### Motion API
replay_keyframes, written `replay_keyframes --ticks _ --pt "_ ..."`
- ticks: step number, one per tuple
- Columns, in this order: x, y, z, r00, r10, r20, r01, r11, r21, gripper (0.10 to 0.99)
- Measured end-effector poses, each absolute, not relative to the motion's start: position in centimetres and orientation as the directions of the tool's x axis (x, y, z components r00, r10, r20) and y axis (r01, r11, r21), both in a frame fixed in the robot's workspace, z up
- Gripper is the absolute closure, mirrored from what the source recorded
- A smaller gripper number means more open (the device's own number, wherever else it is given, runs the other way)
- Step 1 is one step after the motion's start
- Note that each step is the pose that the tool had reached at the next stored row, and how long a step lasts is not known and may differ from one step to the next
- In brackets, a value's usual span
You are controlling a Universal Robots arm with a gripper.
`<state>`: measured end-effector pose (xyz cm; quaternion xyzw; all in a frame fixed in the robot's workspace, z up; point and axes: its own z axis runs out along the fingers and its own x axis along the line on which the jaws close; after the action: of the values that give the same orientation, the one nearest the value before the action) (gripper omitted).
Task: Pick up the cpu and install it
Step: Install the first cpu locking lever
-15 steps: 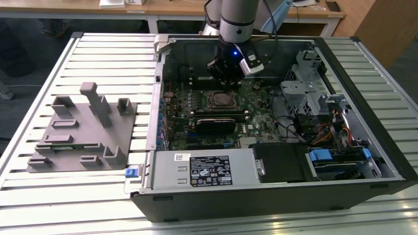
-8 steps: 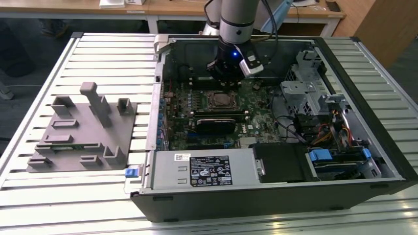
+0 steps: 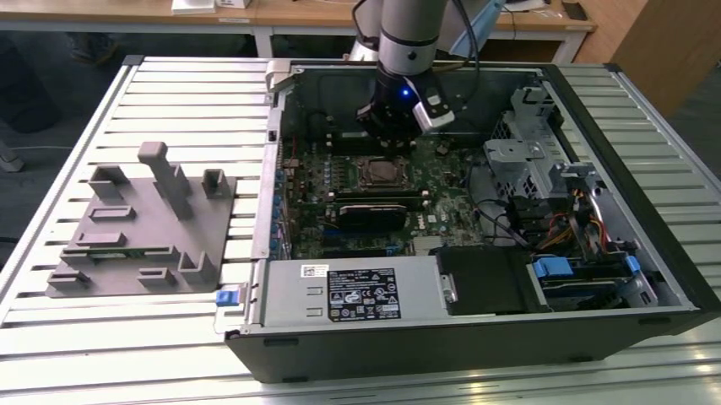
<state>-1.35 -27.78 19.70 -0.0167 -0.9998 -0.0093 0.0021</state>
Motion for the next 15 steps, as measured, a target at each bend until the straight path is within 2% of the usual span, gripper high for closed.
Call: replay_keyframes --ticks 15 --pt "-1.3 -28.1 20.9 -0.999 0.033 0.005 0.033 0.999 0.019 0.980"
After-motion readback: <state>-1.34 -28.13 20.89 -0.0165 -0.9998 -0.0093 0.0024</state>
